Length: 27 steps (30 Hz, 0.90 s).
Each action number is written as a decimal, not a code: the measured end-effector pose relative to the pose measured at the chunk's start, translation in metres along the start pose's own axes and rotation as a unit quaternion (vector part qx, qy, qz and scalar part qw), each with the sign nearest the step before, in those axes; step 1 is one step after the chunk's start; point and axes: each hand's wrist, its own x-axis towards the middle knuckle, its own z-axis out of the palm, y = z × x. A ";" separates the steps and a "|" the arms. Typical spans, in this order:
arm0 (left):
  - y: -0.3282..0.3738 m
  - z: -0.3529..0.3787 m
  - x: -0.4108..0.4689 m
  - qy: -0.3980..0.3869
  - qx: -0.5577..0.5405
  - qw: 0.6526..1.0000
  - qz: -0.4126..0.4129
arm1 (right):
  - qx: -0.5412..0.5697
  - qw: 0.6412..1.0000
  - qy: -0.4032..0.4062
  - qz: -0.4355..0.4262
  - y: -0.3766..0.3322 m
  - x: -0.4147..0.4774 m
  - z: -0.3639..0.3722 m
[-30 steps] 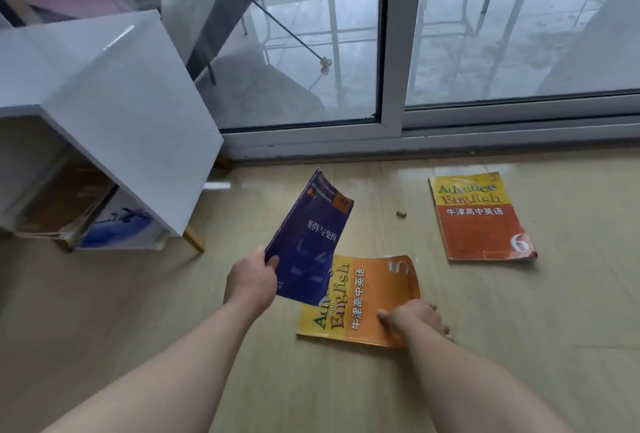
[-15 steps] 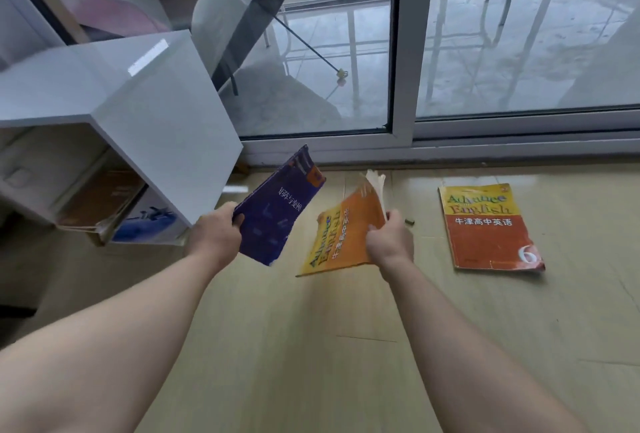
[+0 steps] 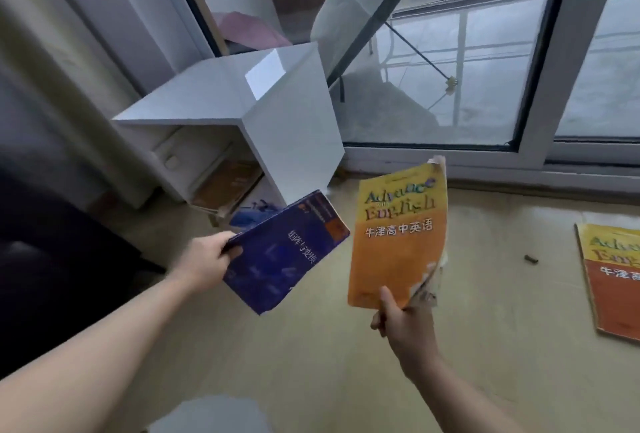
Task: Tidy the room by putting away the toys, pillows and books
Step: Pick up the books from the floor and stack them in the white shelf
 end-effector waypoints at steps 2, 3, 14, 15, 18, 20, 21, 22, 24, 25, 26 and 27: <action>-0.038 0.006 -0.023 0.053 -0.081 0.993 -0.070 | -0.098 0.994 -0.003 -0.045 0.011 -0.010 0.017; -0.055 0.014 -0.030 0.079 -0.112 0.985 -0.108 | -0.124 0.991 -0.014 -0.056 0.010 -0.013 0.024; -0.170 0.058 -0.021 0.192 -0.215 0.898 -0.331 | -0.210 0.961 -0.129 -0.127 -0.008 -0.033 0.123; -0.177 0.056 -0.015 0.196 -0.226 0.893 -0.337 | -0.206 0.961 -0.135 -0.129 -0.010 -0.032 0.134; -0.200 0.050 0.003 0.219 -0.245 0.886 -0.327 | -0.213 0.961 -0.144 -0.101 -0.019 -0.026 0.169; -0.210 0.040 0.017 0.228 -0.234 0.892 -0.312 | -0.218 0.963 -0.146 -0.058 -0.030 -0.014 0.200; -0.210 0.032 0.026 0.237 -0.221 0.897 -0.301 | -0.212 0.966 -0.141 -0.037 -0.037 -0.008 0.211; -0.216 0.025 0.039 0.241 -0.208 0.902 -0.292 | -0.205 0.969 -0.134 -0.021 -0.045 0.000 0.228; -0.222 0.006 0.070 0.236 -0.199 0.911 -0.274 | -0.187 0.976 -0.110 -0.002 -0.057 0.020 0.260; -0.224 -0.002 0.087 0.226 -0.209 0.915 -0.259 | -0.180 0.979 -0.093 0.004 -0.062 0.032 0.276; -0.226 -0.009 0.103 0.216 -0.228 0.918 -0.244 | -0.180 0.981 -0.073 0.009 -0.067 0.043 0.290; -0.227 -0.016 0.118 0.205 -0.254 0.917 -0.229 | -0.174 0.983 -0.056 0.012 -0.070 0.056 0.303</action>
